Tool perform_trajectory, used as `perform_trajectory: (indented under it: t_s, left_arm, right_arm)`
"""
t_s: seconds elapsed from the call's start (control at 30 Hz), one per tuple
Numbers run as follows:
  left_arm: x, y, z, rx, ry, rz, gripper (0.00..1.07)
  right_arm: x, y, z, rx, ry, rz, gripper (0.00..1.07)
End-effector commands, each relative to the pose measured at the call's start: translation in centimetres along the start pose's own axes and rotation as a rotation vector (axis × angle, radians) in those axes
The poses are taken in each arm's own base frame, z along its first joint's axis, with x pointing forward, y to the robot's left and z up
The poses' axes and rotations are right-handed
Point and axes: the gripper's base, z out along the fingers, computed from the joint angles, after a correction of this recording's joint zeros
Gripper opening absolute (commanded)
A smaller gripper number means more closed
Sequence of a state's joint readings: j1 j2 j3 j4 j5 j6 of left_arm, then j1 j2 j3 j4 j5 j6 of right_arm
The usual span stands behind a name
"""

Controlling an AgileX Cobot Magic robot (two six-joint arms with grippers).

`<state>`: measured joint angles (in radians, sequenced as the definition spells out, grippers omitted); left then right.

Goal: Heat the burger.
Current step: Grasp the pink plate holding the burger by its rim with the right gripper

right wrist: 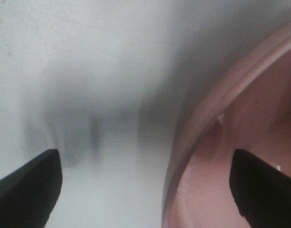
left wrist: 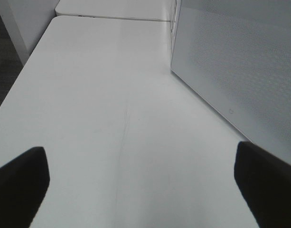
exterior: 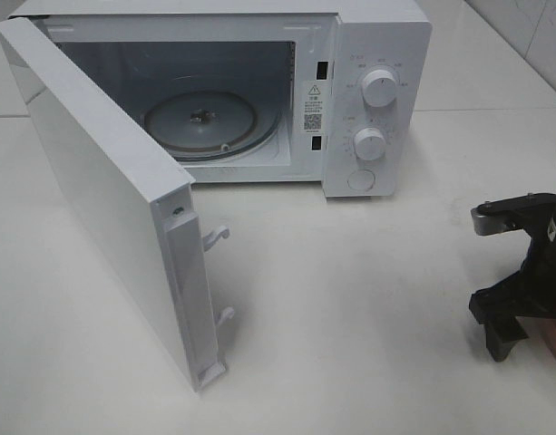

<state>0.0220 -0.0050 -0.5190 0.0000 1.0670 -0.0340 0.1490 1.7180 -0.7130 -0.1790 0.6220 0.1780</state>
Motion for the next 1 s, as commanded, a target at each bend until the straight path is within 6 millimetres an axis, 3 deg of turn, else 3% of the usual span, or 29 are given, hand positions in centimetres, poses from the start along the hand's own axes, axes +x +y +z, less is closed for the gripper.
perform_trajectory:
  t_s: [0.03,0.17,0.63,0.7,0.8,0.87,0.97,1.0]
  left_arm:
    - [0.1,0.0,0.0,0.001,0.0,-0.002,0.98]
    - [0.1,0.0,0.0,0.001,0.0,-0.002,0.98]
    - [0.1,0.0,0.0,0.001,0.0,-0.002,0.98]
    - [0.1,0.0,0.0,0.001,0.0,-0.002,0.98]
    - [0.1,0.0,0.0,0.001,0.0,-0.002,0.98]
    - [0.1,0.0,0.0,0.001,0.0,-0.002,0.98]
    - [0.1,0.0,0.0,0.001,0.0,-0.002,0.98]
    - [0.1,0.0,0.0,0.001,0.0,-0.002,0.98]
  right_arm:
    - [-0.1,-0.2,0.2,0.004,0.003,-0.012,0.86]
    - [0.1,-0.1,0.4,0.0,-0.01,-0.015,0.79]
    - [1.0,-0.1,1.3,0.003,-0.002,-0.024,0.74]
    - [1.2,-0.2,1.5,0.015,-0.01,-0.02,0.66]
    - [1.3,-0.2,1.5,0.019,-0.008,-0.006,0.62]
    - [1.1,-0.3,1.6,0.036,-0.026,0.014,0.44]
    - [1.1,-0.4,1.6,0.042,-0.028,0.005,0.39]
    - [1.1,-0.5,1.5,0.048,-0.03,-0.004,0.26]
